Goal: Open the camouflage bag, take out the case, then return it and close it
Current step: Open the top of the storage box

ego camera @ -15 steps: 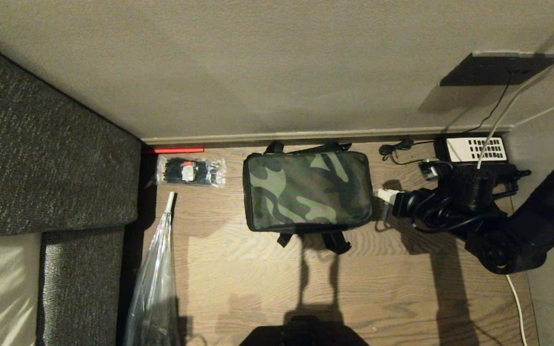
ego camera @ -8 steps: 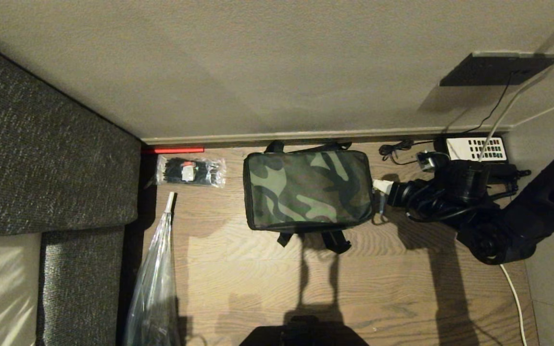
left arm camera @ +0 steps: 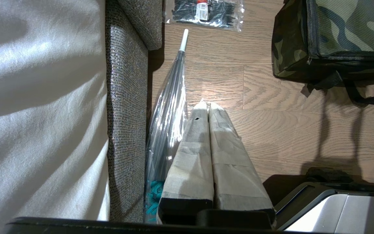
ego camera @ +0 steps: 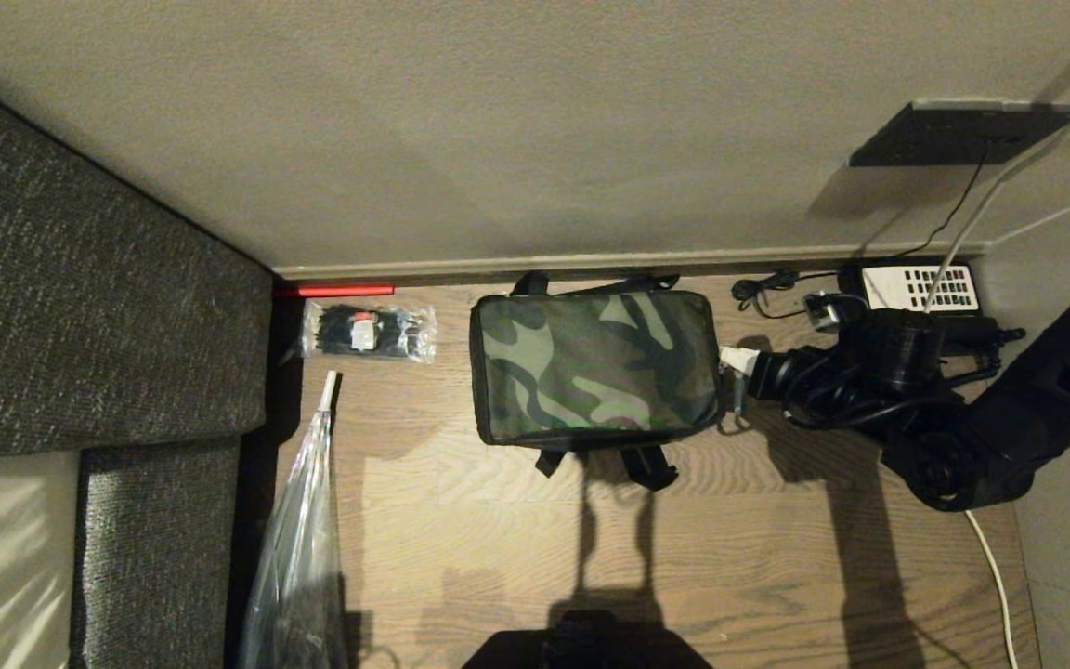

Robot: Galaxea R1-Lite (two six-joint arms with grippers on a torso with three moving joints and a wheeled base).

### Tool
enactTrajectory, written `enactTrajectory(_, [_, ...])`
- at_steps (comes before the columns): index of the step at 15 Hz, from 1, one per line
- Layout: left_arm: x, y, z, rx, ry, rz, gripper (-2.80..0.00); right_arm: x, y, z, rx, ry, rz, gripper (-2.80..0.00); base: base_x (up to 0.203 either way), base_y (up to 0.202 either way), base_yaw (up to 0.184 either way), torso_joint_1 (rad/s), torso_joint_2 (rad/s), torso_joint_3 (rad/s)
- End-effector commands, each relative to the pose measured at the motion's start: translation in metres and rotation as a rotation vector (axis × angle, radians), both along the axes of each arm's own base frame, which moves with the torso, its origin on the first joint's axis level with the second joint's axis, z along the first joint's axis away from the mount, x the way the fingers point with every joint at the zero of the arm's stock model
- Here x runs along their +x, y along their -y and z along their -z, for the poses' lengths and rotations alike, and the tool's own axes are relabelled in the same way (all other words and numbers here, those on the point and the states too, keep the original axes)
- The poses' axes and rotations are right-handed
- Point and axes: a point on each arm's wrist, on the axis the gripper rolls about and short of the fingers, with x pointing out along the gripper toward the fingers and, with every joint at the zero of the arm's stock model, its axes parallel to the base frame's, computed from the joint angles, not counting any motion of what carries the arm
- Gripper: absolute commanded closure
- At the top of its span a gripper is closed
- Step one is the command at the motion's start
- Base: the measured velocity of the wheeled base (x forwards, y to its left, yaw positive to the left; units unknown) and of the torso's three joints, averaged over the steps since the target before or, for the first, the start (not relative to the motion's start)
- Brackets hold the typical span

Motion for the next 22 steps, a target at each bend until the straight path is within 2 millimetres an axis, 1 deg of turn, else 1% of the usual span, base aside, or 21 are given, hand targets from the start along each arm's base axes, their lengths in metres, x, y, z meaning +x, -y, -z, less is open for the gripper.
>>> enactTrajectory(1, [0.0, 0.0, 0.001, 0.0, -0.001, -0.001, 0.0, 0.003, 0.001, 0.007, -0.005, -0.002, -0.012, 0.0, 0.0, 0.0, 0.0, 0.0, 0.0, 0.0])
enactTrajectory(3, [0.0, 0.0, 0.001, 0.0, -0.001, -0.001, 0.0, 0.002, 0.004, 0.009, -0.007, -0.001, -0.004, 0.0, 0.0, 0.0, 0.0, 0.0, 0.0, 0.0])
enactTrajectory(10, [0.0, 0.0, 0.001, 0.0, -0.001, -0.001, 0.0, 0.002, 0.004, 0.009, -0.007, -0.001, -0.004, 0.0, 0.0, 0.0, 0.0, 0.0, 0.0, 0.0])
enactTrajectory(12, [0.0, 0.0, 0.001, 0.0, -0.001, -0.001, 0.0, 0.003, 0.02, 0.007, -0.013, 0.007, 0.012, 0.0, 0.0, 0.0, 0.0, 0.0, 0.0, 0.0])
enactTrajectory(22, [0.0, 0.0, 0.001, 0.0, -0.001, -0.001, 0.0, 0.003, 0.02, 0.007, -0.013, 0.007, 0.012, 0.0, 0.0, 0.0, 0.0, 0.0, 0.0, 0.0])
